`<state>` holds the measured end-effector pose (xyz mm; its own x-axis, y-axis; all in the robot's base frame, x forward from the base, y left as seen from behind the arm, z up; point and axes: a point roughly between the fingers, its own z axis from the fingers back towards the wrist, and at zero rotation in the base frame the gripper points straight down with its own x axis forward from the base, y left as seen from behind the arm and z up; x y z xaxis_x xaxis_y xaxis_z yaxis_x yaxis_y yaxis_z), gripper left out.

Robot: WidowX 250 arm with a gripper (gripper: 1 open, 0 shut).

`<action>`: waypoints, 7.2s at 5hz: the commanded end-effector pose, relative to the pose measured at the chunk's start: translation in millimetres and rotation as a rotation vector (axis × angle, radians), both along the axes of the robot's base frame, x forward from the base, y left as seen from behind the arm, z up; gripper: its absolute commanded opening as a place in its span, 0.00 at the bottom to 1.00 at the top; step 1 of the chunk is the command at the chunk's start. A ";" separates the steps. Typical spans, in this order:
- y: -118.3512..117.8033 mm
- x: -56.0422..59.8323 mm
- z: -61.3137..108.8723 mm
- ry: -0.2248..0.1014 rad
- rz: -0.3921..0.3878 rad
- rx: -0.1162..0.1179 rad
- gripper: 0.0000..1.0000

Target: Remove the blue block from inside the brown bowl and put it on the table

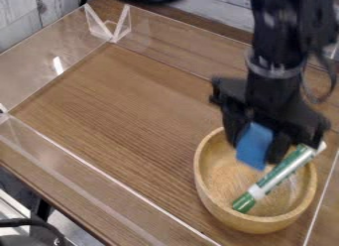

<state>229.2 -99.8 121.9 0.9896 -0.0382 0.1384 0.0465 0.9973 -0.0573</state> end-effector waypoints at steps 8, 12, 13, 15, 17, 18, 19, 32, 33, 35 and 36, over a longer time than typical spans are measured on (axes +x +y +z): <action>36.6 -12.7 35.7 -0.112 -0.106 0.079 0.00; 33.0 -21.4 36.2 -0.117 -0.161 0.098 0.00; 32.8 -23.2 36.7 -0.115 -0.174 0.100 0.00; 34.4 -25.5 37.4 -0.112 -0.193 0.100 0.00; 36.7 -26.8 36.3 -0.109 -0.213 0.100 0.00; 42.9 -32.1 34.7 -0.105 -0.199 0.105 0.00; 50.6 -36.3 32.6 -0.100 -0.183 0.110 0.00; 101.9 -28.7 -25.3 -0.021 -0.029 0.170 0.00; 103.3 -27.2 -30.9 -0.017 -0.018 0.171 0.00; 105.4 -22.9 -43.4 -0.008 0.009 0.180 0.00; 106.4 -21.2 -47.5 -0.002 0.021 0.184 0.00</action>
<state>202.6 3.9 68.0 0.9934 -0.0494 0.1038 0.0366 0.9918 0.1224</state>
